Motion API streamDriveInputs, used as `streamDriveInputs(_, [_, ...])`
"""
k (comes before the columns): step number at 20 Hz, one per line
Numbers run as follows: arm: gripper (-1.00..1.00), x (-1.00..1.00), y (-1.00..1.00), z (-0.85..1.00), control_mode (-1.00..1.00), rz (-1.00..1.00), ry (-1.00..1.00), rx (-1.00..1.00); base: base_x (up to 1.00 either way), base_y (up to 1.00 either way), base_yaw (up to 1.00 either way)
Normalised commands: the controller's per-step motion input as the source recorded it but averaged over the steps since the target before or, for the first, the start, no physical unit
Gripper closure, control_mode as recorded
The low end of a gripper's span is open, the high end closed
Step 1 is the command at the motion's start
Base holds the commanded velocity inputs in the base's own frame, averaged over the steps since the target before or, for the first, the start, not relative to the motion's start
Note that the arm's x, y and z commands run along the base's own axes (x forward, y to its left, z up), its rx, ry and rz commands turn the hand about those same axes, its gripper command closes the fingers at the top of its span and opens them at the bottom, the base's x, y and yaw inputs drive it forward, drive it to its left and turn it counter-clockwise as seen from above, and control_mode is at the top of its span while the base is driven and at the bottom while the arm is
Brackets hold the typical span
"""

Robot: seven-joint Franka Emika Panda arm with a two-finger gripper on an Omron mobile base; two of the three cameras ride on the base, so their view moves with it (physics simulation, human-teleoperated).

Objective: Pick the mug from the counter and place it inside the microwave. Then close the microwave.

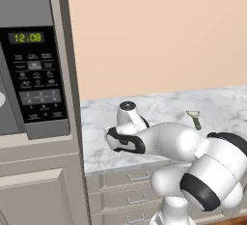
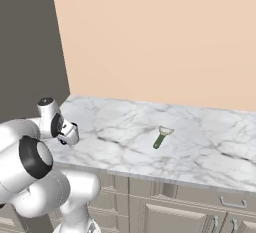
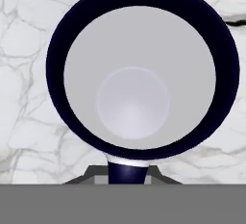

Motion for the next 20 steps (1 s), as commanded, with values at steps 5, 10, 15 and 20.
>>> streamDriveInputs(5, [1.00,-0.19,-0.26,0.79,-1.00,0.00,0.00,0.00,0.00,0.00,0.00])
streamDriveInputs(10, [1.00,-0.19,-0.48,0.56,-1.00,0.00,0.00,0.00,0.00,0.00,0.00])
streamDriveInputs(15, [1.00,-0.32,-0.67,0.48,-1.00,0.01,0.00,0.00,0.00,0.00,0.00])
streamDriveInputs(20, [1.00,-0.46,-0.68,0.71,-1.00,0.01,0.00,0.00,0.00,0.00,0.00])
